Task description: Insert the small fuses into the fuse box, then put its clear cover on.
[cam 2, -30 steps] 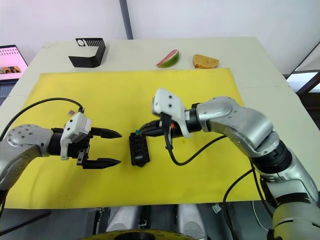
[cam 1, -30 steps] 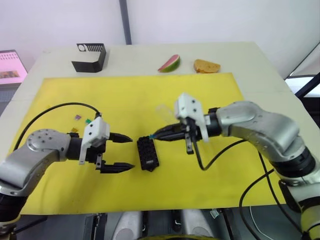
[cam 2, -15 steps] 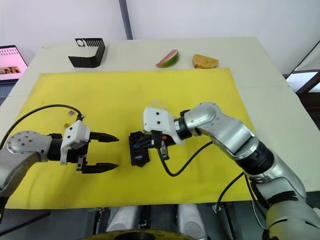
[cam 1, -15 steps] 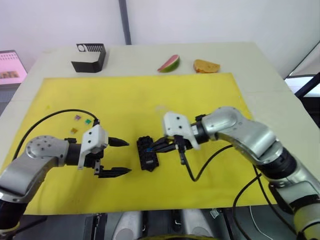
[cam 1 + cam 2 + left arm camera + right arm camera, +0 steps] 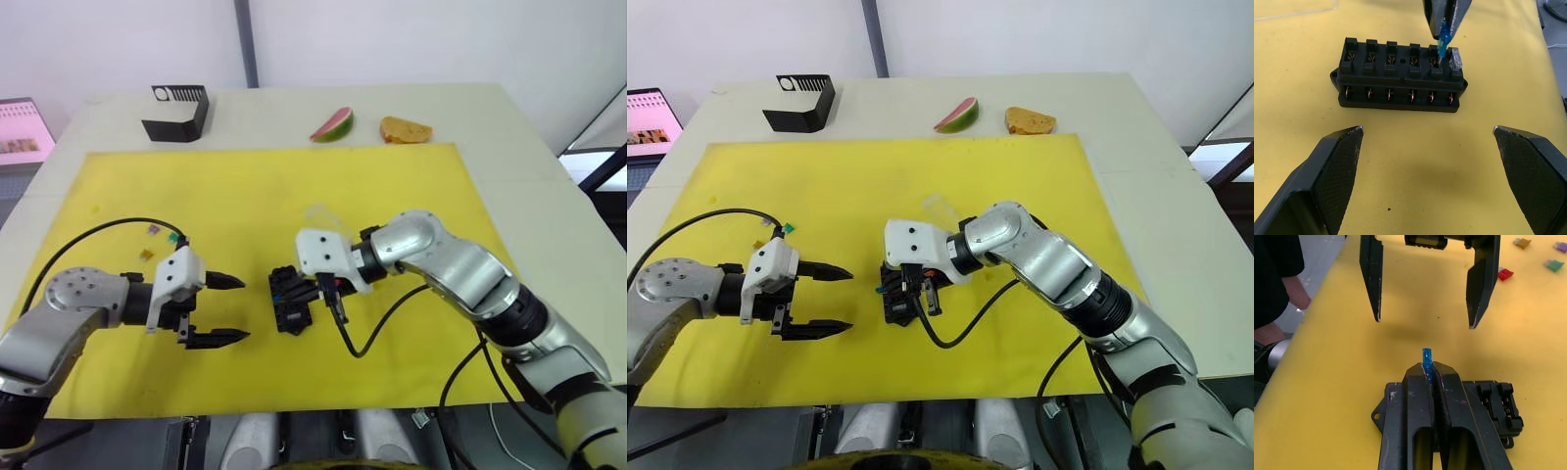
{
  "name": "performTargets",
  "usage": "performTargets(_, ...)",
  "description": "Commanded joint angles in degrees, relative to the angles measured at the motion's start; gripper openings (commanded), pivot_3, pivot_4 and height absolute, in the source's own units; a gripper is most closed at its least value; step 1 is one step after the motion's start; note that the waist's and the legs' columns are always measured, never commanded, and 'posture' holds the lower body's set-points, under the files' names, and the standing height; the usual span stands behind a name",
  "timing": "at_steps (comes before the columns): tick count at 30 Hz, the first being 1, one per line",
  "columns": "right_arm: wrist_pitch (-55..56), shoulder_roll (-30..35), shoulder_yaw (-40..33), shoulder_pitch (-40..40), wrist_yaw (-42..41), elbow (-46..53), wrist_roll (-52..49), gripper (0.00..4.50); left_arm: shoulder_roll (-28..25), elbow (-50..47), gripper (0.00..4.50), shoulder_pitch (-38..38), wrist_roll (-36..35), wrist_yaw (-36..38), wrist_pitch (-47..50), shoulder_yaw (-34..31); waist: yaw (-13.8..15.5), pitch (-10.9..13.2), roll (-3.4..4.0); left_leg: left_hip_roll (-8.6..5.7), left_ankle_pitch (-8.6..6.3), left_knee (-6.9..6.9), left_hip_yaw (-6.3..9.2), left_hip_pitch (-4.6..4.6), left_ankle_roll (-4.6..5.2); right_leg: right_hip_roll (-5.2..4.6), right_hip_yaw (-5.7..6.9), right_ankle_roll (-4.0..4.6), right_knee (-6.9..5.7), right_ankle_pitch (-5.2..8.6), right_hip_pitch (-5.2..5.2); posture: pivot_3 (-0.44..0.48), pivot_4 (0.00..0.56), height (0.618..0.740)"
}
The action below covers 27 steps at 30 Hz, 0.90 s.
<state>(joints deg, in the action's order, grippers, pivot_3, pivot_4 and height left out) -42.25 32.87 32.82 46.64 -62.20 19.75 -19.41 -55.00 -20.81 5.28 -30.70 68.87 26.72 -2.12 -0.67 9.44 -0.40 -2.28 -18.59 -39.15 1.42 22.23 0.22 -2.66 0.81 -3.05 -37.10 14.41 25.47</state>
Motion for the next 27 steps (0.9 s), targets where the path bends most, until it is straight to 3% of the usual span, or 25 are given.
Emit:
performTargets(1, 1.23, 0.66, -2.40, 0.34, -1.58, 1.06, -0.15, 0.00, -0.53, -2.43, 4.46, 1.11, -1.12, -0.79, 1.01, -2.09, 0.00, 0.00, 0.00, 0.00, 0.00, 0.00, 0.00, 0.00, 0.00, 0.00, 0.00, 0.00, 0.00, 0.00, 0.00, 0.000, 0.150, 0.740)
performTargets(27, 4.70, -1.26, 1.71, 0.06, -5.34, -4.02, 6.25, 0.00, 2.99, -2.71, 4.46, -0.06, 3.49, -2.06, -3.23, 0.45, -0.09, -0.01, -0.01, -0.01, 0.02, -0.02, 0.00, -0.02, -0.03, 0.01, 0.01, -0.01, -0.05, 0.00, 0.00, 0.000, 0.150, 0.740)
